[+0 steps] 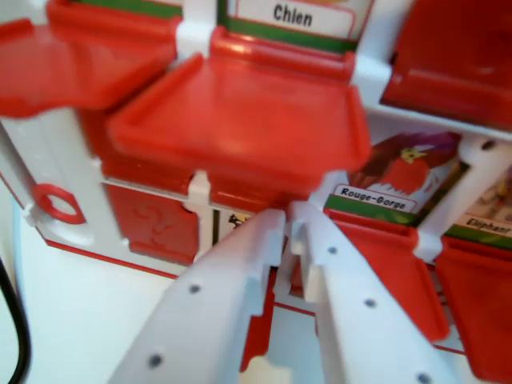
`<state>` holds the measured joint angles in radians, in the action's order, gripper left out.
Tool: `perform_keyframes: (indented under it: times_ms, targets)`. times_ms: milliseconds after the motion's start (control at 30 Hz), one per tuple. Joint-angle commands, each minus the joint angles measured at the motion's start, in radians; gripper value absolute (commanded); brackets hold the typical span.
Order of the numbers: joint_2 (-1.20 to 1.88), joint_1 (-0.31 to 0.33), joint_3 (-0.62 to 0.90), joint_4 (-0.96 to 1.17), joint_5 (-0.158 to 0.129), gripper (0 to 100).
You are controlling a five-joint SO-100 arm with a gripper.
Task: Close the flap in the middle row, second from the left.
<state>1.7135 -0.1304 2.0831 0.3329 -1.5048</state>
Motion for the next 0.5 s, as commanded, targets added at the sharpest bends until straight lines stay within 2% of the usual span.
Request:
perform_keyframes:
  times_ms: [0,100,167,333,467]
  targets:
    - [0.255,-0.029,-0.031,0.081,0.002,0]
    - [0.431,-0.055,-0.017,0.249,0.029,0]
    - [0.565,-0.071,0.018,0.336,0.034,0]
    - [0.960,-0.087,0.152,0.523,-0.014,0]
    - [1.186,-0.041,0.216,0.657,-0.051,0]
